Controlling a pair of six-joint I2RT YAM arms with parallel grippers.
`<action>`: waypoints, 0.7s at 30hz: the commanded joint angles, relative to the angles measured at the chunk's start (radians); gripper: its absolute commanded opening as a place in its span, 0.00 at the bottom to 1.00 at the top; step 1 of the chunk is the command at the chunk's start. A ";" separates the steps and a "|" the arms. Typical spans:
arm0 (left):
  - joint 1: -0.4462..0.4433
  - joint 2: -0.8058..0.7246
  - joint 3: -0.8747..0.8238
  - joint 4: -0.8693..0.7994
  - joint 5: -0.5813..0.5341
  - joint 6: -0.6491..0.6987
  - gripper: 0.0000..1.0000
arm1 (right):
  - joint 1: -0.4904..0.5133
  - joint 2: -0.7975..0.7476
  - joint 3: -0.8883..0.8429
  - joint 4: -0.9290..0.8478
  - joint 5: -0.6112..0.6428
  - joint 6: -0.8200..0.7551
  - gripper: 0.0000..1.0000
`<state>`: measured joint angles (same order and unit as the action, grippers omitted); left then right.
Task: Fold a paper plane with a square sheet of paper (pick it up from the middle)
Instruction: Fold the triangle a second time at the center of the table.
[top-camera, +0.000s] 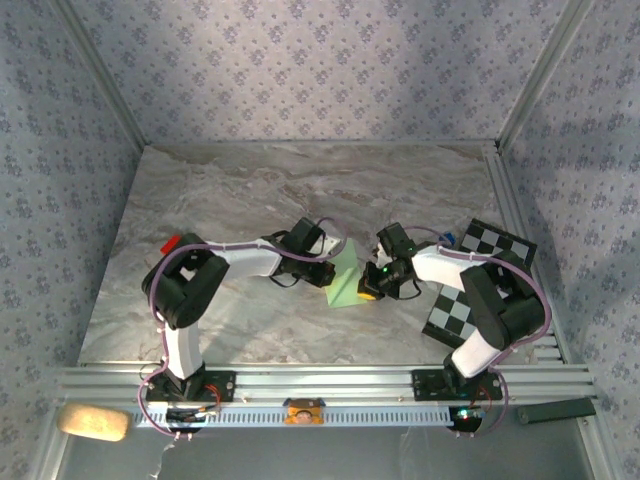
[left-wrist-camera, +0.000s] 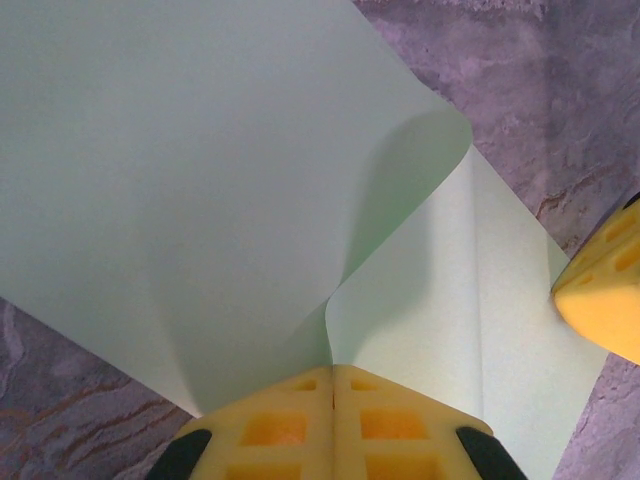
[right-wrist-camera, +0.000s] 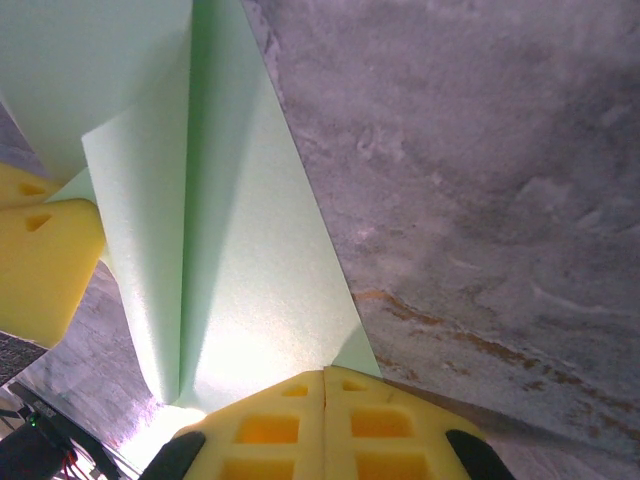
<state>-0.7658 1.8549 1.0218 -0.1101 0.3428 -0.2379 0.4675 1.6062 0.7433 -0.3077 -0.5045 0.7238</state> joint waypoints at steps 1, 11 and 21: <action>-0.003 -0.040 -0.016 0.018 -0.016 -0.018 0.00 | 0.005 0.033 -0.007 -0.055 0.054 -0.005 0.04; -0.003 -0.036 -0.028 0.033 -0.014 -0.021 0.00 | 0.006 0.032 -0.009 -0.057 0.054 -0.007 0.04; -0.004 -0.002 -0.009 0.019 -0.011 -0.009 0.00 | 0.006 0.032 -0.011 -0.050 0.050 -0.007 0.05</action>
<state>-0.7658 1.8458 1.0050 -0.0929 0.3389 -0.2554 0.4675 1.6062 0.7433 -0.3073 -0.5045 0.7242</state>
